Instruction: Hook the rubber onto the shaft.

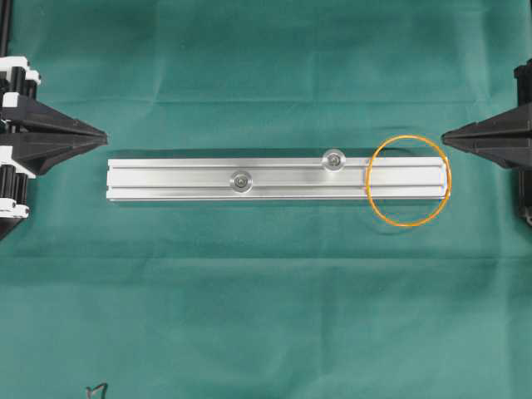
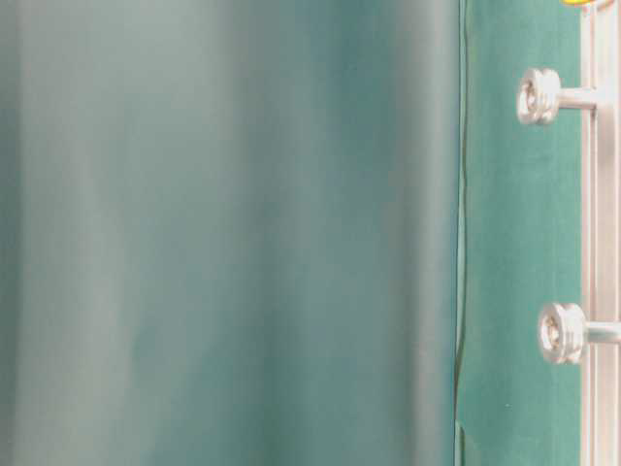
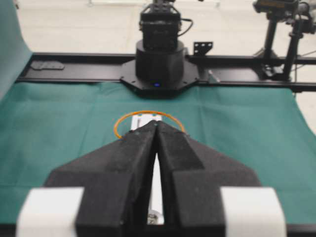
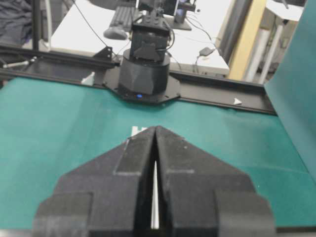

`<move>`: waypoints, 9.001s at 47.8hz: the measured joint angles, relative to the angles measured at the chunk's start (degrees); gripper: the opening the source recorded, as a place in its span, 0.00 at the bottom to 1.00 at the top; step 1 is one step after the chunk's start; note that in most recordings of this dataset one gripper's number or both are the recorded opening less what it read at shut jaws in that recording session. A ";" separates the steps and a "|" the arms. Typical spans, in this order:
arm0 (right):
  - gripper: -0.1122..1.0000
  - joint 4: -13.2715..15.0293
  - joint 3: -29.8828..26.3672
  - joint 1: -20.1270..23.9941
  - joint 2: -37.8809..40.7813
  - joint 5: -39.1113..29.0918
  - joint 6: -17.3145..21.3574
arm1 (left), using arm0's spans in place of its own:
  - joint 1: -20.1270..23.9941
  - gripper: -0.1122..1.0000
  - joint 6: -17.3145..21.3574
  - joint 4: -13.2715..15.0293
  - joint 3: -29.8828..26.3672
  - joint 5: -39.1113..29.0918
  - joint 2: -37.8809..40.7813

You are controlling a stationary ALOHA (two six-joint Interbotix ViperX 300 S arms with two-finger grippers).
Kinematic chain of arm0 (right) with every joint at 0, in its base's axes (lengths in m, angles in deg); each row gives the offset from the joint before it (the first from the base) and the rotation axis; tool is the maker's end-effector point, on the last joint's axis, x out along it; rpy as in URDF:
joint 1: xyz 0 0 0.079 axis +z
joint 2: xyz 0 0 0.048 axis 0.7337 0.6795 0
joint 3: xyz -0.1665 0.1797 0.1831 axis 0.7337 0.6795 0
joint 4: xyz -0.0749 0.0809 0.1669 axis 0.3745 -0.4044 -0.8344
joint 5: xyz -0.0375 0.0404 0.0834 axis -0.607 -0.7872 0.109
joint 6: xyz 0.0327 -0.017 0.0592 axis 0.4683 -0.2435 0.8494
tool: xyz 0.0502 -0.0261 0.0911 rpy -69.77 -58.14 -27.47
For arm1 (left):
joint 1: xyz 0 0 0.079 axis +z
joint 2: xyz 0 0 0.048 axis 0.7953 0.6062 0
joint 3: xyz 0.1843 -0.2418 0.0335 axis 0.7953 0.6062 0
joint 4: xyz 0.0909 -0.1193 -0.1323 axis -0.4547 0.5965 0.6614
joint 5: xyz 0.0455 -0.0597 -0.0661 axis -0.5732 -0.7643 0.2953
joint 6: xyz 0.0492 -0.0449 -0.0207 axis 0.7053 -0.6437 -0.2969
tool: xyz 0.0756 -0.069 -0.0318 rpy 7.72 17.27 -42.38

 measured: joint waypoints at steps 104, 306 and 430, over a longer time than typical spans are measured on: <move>0.12 -0.26 -15.91 0.00 7.29 -78.75 10.72 | -0.26 0.10 -0.44 -1.58 -9.32 -40.78 0.35; 0.98 1.93 -31.29 0.09 33.40 -76.82 10.37 | -0.35 0.10 -0.44 -1.58 -9.40 -40.87 0.35; 0.98 -2.90 -18.02 7.29 47.20 -49.57 10.99 | -0.35 0.10 -0.44 -1.58 -9.32 -40.96 0.35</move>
